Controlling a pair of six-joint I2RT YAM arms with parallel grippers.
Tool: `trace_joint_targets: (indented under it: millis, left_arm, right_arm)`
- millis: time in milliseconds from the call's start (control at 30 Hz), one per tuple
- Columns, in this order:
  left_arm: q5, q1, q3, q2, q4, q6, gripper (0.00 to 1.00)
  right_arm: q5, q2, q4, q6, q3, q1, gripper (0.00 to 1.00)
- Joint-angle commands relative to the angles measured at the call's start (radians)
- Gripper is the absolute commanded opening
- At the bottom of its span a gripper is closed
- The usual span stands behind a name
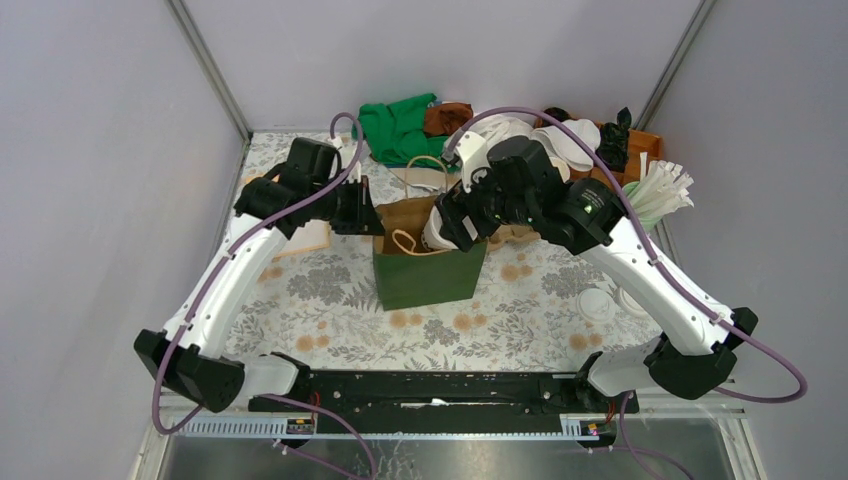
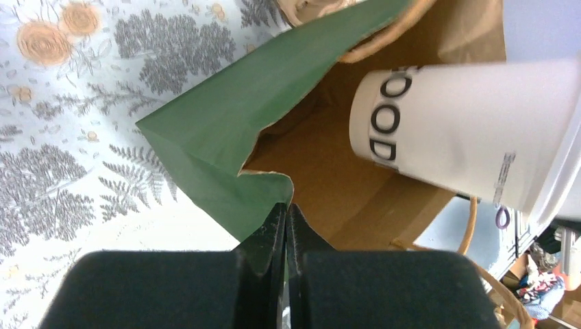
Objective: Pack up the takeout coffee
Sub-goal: Place the coffee cup on the cup tray.
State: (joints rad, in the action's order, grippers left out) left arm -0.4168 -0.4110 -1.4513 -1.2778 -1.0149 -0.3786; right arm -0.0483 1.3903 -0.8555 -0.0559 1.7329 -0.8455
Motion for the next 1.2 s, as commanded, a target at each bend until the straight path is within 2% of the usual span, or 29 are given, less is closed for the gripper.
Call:
trace_joint_targets:
  millis: [0, 400, 533, 800, 1067, 1167]
  left_arm:
    - [0.013, 0.015, -0.076, -0.051, 0.109, 0.067, 0.03]
    - [-0.090, 0.095, -0.260, -0.263, 0.194, 0.138, 0.09]
    - [-0.112, 0.095, -0.315, -0.313, 0.196, 0.114, 0.21]
    - [-0.096, 0.095, -0.291, -0.251, 0.242, 0.017, 0.46]
    - [0.032, 0.095, -0.196, -0.105, 0.217, -0.166, 0.55]
    - [0.038, 0.093, -0.153, -0.033, 0.200, -0.268, 0.59]
  right_arm:
    - [-0.033, -0.037, -0.028, -0.004, 0.012, -0.021, 0.67]
    - [-0.051, 0.032, -0.025, 0.033, 0.071, -0.058, 0.65]
    - [-0.004, 0.081, -0.038, 0.045, 0.103, -0.059, 0.65]
    - [0.095, 0.110, -0.073, 0.036, 0.110, -0.058, 0.64]
    - [0.104, 0.130, -0.071, 0.037, 0.094, -0.058, 0.64]
    - [0.101, 0.139, -0.067, 0.039, 0.088, -0.058, 0.64]
